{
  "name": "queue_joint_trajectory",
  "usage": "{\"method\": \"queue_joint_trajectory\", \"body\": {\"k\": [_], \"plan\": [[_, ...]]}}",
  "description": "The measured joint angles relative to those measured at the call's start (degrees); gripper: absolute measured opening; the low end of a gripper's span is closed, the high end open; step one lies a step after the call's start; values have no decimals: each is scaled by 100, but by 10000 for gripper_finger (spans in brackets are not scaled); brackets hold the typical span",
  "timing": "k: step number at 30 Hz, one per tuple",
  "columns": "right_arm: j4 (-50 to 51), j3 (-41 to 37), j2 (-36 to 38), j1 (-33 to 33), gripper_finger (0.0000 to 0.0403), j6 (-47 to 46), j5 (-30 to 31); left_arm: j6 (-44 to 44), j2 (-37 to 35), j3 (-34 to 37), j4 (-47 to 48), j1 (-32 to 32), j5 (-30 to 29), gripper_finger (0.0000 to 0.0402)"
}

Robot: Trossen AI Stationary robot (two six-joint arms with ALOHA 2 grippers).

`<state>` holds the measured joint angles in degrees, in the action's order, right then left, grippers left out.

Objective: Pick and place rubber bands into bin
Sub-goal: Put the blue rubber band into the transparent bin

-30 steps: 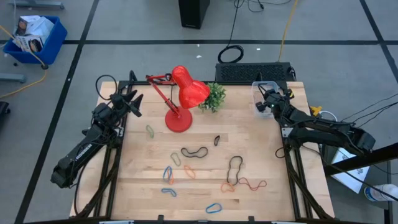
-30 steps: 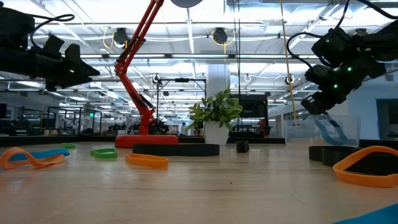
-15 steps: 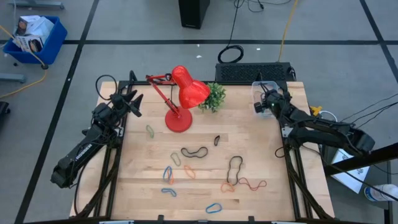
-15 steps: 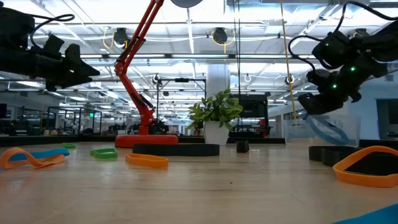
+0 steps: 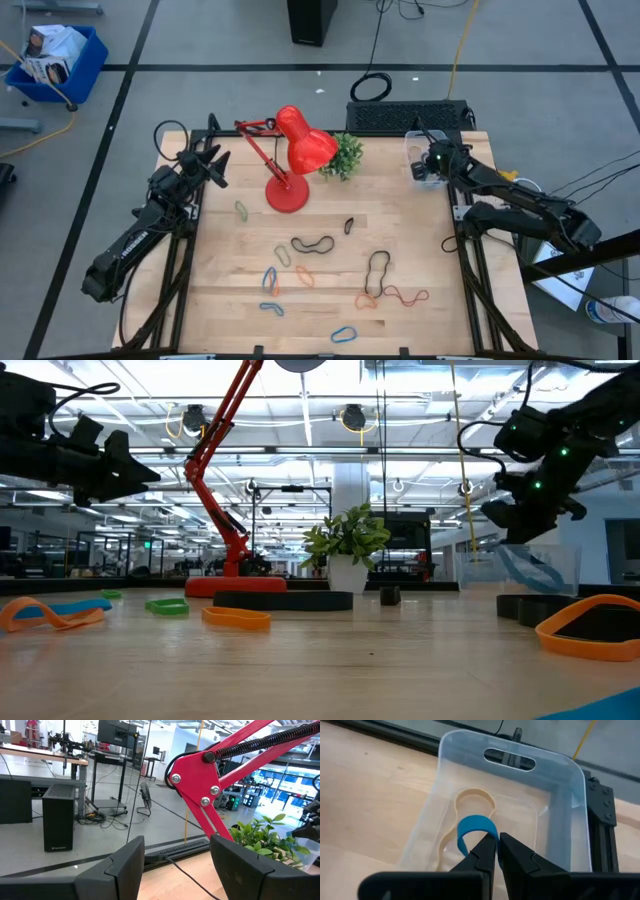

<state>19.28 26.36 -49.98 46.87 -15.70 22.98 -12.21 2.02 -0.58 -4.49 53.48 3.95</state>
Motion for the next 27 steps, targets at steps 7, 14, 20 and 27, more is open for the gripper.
{"method": "queue_joint_trajectory", "body": {"k": [7,14,20,27], "plan": [[543,288,0,7,20,-336,-689,0,0,0,-1,0,0,230],[961,288,-191,7,20,-509,-677,0,0,0,-1,2,0,230],[966,286,-436,7,20,-462,-671,0,0,0,-2,2,0,230],[845,286,-476,8,20,-391,-665,0,0,0,-1,1,0,230]]}}
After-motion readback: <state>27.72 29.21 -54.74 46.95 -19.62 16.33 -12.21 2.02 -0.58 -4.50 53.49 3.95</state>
